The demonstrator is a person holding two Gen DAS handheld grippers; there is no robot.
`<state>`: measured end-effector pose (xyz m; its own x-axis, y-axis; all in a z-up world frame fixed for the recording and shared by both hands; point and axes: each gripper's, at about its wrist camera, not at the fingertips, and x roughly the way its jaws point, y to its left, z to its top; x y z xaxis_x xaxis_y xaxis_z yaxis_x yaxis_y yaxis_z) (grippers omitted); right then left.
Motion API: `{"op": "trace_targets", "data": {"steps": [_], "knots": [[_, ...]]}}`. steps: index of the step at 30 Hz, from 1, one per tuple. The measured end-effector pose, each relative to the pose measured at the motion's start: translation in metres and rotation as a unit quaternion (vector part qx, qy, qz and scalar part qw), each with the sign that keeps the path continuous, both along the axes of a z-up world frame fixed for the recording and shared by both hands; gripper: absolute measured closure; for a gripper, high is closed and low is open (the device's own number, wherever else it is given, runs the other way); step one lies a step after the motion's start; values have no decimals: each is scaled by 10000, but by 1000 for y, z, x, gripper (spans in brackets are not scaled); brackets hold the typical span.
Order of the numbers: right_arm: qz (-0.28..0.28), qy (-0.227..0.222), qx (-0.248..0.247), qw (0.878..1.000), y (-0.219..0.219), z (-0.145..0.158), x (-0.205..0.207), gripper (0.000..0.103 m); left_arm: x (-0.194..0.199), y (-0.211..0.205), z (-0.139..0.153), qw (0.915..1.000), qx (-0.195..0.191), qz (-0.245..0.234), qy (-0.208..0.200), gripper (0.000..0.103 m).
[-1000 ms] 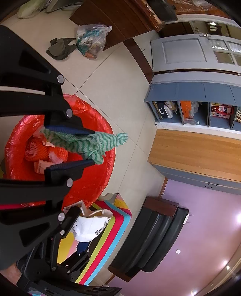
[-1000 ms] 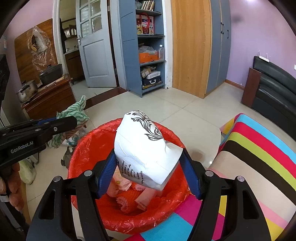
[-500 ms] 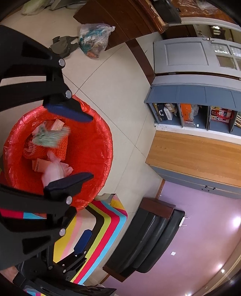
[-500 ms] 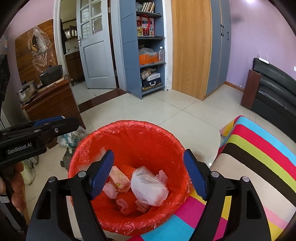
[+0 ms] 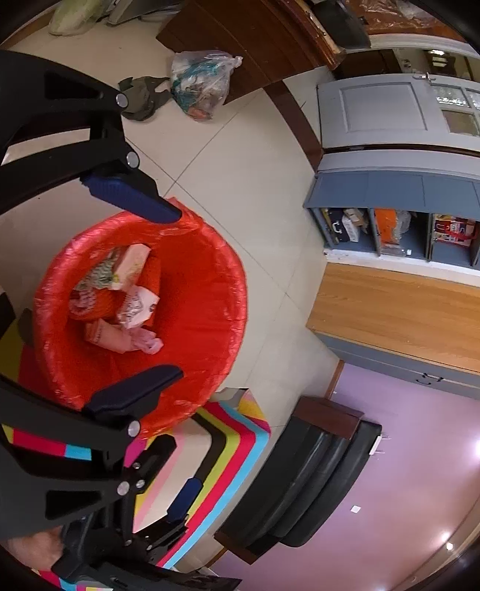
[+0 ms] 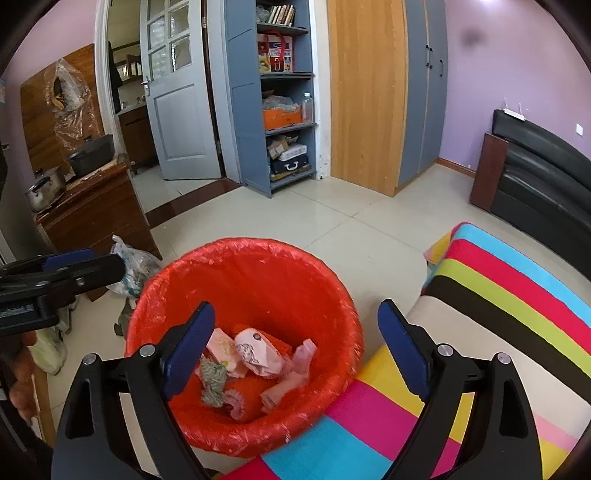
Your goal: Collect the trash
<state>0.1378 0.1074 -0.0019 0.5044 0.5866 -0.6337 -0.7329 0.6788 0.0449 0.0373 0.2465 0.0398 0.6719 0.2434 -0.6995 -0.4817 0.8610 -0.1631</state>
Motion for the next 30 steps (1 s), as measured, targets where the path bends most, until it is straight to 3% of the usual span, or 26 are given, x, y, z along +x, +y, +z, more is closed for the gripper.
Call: {"op": "trace_targets", "data": {"steps": [9,14,30], "knots": [[0,183,-95,9998,-15,-14,-13,18,-36,-16,-22,9994,-188,-58,278,17],[45,158,-67,9998,-23,-10,-24,18,-46,-29,-28,9994,-105,-107,315,14],[99,84,-42,9999,-24,-4,-36,18,-42,-32,-29,9994,21,-36,335,14]]}}
